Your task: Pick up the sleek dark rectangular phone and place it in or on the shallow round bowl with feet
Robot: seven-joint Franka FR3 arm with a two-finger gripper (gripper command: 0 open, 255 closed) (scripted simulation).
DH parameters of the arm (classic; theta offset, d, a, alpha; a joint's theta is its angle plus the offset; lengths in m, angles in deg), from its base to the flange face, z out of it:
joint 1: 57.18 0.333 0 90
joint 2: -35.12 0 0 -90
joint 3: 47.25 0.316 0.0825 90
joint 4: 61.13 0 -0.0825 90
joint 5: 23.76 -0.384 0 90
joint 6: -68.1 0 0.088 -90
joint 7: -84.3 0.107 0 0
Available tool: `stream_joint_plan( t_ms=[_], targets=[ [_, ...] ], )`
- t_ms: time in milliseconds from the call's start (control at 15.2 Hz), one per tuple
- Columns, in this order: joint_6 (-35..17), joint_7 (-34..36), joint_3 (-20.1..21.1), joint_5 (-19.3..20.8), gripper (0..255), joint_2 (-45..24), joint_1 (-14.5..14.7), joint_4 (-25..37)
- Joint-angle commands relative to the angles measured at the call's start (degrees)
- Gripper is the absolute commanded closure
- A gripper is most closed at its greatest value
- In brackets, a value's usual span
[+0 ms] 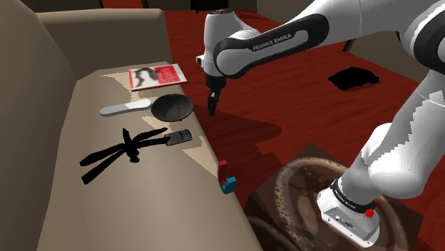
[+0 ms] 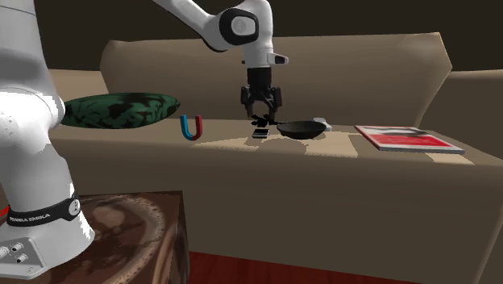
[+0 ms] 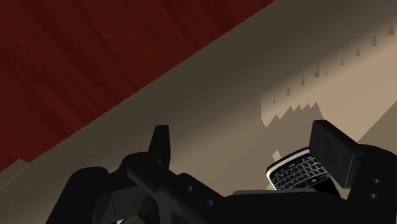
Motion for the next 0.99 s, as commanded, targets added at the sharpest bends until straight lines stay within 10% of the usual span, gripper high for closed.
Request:
stream_joint_plan(
  t_ms=[0, 924],
  targets=[
    [-0.50, -1.47, 0.98, 0.26, 0, -3.40, 0.98, 2.78],
    [-4.81, -6.63, 4.74, 2.87, 0, -17.54, 5.53, 11.78]
  ],
)
